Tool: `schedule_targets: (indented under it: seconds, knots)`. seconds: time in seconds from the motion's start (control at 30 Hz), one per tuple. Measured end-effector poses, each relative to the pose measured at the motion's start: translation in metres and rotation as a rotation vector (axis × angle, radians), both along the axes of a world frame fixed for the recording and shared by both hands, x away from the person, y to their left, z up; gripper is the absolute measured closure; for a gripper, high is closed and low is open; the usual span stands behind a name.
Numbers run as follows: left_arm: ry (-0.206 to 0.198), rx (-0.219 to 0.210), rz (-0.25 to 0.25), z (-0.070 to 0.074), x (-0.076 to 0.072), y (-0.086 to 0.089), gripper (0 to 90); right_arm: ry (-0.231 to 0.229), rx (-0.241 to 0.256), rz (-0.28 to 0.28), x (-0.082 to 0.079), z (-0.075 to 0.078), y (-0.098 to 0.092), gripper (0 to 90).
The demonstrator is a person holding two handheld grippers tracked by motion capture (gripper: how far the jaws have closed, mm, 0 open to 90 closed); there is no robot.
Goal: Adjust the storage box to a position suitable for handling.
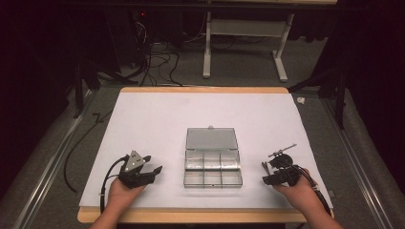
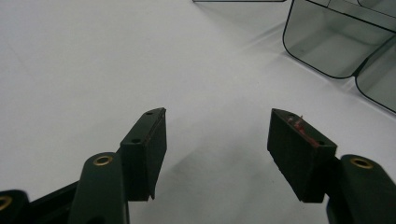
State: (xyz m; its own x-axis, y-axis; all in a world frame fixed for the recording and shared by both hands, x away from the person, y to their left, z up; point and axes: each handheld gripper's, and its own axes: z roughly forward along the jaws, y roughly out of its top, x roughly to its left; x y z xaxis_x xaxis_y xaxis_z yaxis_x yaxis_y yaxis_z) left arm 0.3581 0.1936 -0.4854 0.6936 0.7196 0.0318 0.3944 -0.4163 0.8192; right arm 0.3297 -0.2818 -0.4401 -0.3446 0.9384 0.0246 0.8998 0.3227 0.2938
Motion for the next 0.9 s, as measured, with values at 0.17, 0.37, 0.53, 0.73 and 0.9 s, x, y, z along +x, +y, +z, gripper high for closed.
schedule_targets:
  seconds: [0.17, 0.37, 0.53, 0.73, 0.9]
  knots:
    - [0.003, 0.0, -0.001, 0.0, 0.0, 0.0, 37.9, 0.025, -0.014, 0.014, 0.004, -0.001, 0.001, 50.6]
    - [0.004, 0.002, 0.001, 0.0, 0.0, 0.0, 37.9, 0.051, -0.03, 0.033, 0.012, 0.001, 0.002, 55.8]
    - [0.005, 0.005, -0.002, 0.0, 0.0, -0.001, 37.9, 0.061, -0.035, 0.041, 0.019, 0.003, 0.002, 61.7]
    - [0.002, 0.005, -0.002, 0.0, 0.0, -0.001, 37.9, 0.078, -0.034, 0.029, 0.024, 0.002, 0.001, 68.3]
    - [0.001, 0.008, -0.002, 0.0, 0.0, -0.001, 37.9, 0.093, -0.032, 0.029, 0.026, 0.002, 0.001, 75.4]
